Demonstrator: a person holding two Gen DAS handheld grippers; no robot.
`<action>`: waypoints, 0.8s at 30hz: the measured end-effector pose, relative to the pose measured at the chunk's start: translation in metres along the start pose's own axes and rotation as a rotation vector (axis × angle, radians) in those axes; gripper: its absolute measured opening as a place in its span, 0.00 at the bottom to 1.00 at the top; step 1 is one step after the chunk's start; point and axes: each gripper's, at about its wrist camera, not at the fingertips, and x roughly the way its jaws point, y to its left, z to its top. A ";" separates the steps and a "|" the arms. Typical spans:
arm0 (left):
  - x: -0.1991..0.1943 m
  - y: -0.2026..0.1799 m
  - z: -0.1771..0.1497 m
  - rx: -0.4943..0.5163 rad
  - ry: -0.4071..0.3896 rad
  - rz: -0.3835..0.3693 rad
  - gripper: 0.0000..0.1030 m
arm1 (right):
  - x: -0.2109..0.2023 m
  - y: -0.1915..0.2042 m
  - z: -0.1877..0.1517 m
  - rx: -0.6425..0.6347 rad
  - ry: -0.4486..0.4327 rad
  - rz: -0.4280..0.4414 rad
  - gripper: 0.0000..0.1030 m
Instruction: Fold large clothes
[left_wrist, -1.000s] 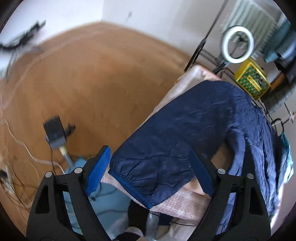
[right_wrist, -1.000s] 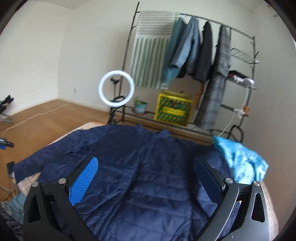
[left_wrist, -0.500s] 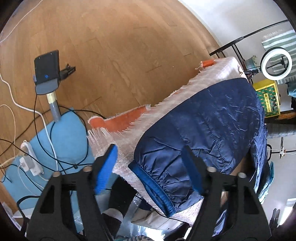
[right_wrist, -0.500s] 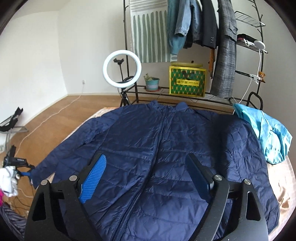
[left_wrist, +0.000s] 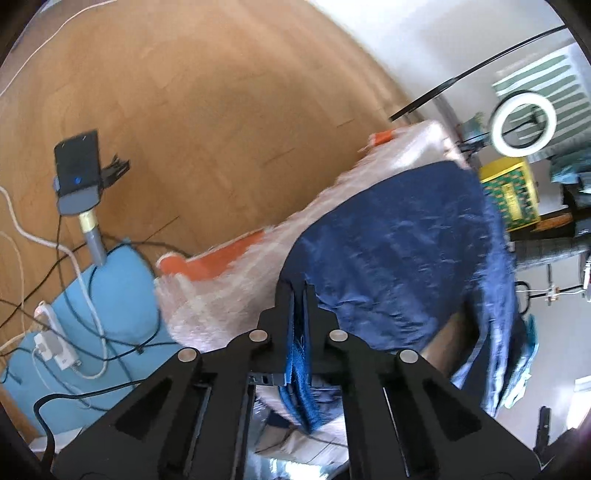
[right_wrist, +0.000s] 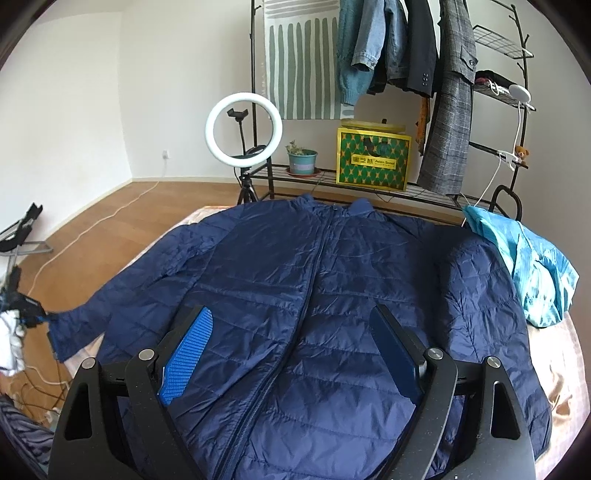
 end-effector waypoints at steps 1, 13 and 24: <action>-0.007 -0.007 0.000 0.008 -0.018 -0.031 0.01 | 0.000 0.000 -0.001 -0.001 0.002 -0.002 0.84; -0.061 -0.175 -0.026 0.270 -0.072 -0.348 0.00 | 0.016 0.006 -0.001 0.005 0.058 0.023 0.77; 0.004 -0.340 -0.080 0.488 0.085 -0.363 0.00 | 0.035 -0.003 0.010 0.006 0.075 0.089 0.74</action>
